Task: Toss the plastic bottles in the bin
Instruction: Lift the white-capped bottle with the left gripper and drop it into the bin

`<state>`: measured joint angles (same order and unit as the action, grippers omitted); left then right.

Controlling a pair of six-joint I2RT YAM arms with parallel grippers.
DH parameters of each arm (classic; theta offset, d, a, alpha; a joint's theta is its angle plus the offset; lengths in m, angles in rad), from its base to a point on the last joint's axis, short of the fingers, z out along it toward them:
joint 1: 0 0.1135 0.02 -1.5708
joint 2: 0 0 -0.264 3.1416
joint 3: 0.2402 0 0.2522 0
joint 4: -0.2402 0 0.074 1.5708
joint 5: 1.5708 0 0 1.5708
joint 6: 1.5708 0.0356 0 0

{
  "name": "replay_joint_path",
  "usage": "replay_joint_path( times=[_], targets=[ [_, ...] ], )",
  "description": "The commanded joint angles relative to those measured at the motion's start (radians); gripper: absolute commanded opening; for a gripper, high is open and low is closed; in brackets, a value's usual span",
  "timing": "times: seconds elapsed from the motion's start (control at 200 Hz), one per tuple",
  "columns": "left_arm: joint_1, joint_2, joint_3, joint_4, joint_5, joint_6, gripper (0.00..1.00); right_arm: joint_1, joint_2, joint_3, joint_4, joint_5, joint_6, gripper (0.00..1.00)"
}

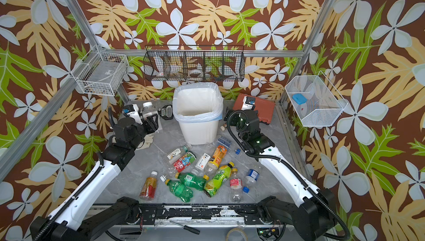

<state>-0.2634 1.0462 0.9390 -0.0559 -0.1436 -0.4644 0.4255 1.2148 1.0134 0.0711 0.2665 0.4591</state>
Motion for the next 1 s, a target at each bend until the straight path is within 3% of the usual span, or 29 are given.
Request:
replay_joint_path(
  times=[0.0,0.3,0.49,0.641,0.996],
  targets=[
    [-0.028,0.056,0.116,0.013,0.001,0.041,0.51,0.001,-0.007,0.008,0.011,0.018,-0.018,1.00],
    [-0.201,0.425,0.645,-0.098,-0.038,0.170,0.51,-0.003,-0.065,-0.033,-0.016,0.049,-0.019,1.00],
    [-0.229,0.719,0.971,-0.305,-0.052,0.176,0.51,-0.006,-0.095,-0.050,-0.032,0.061,-0.017,1.00],
    [-0.231,0.805,1.048,-0.380,-0.086,0.178,0.51,-0.009,-0.106,-0.056,-0.037,0.062,-0.017,1.00],
    [-0.232,0.807,1.025,-0.383,-0.103,0.176,0.51,-0.009,-0.098,-0.052,-0.034,0.056,-0.017,1.00]
  ],
)
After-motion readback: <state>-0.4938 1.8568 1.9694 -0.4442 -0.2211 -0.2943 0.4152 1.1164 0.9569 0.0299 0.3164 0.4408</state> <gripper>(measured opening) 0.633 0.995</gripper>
